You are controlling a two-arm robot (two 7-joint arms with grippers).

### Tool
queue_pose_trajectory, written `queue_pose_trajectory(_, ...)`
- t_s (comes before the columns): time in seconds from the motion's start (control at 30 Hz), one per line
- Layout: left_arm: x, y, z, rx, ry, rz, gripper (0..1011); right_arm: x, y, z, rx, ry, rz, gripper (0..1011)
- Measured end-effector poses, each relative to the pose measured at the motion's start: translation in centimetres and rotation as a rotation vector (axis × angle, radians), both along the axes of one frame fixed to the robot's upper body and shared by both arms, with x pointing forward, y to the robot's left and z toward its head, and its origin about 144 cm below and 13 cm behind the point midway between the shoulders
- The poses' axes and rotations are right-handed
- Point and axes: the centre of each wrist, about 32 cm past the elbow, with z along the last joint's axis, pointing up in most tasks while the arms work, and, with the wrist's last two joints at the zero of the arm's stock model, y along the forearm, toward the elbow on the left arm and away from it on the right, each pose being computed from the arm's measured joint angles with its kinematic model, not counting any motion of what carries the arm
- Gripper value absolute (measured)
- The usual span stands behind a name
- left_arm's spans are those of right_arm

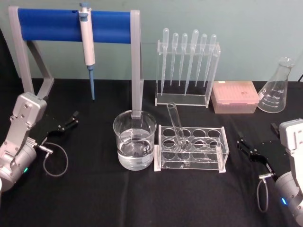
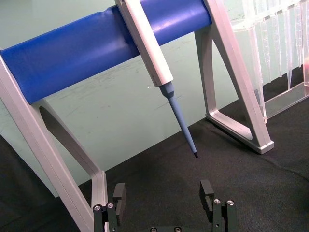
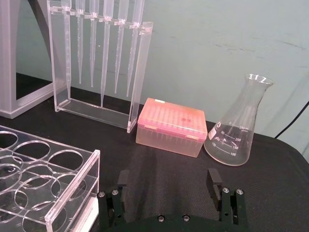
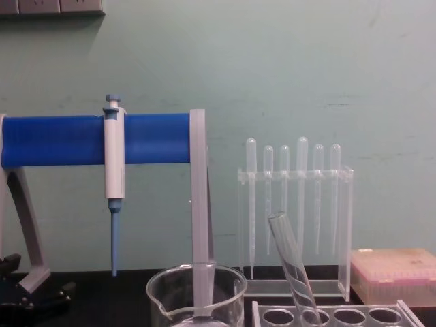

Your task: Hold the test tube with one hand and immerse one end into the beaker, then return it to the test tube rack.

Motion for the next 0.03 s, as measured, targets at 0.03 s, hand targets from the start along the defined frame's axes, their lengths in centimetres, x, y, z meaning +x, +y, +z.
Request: queue_pose_trajectory(0.03, 0.0, 0.0, 0.0, 0.0, 0.0, 0.0, 1000, 0.0, 0.0, 0.01, 0.0, 0.0, 0.0, 1000)
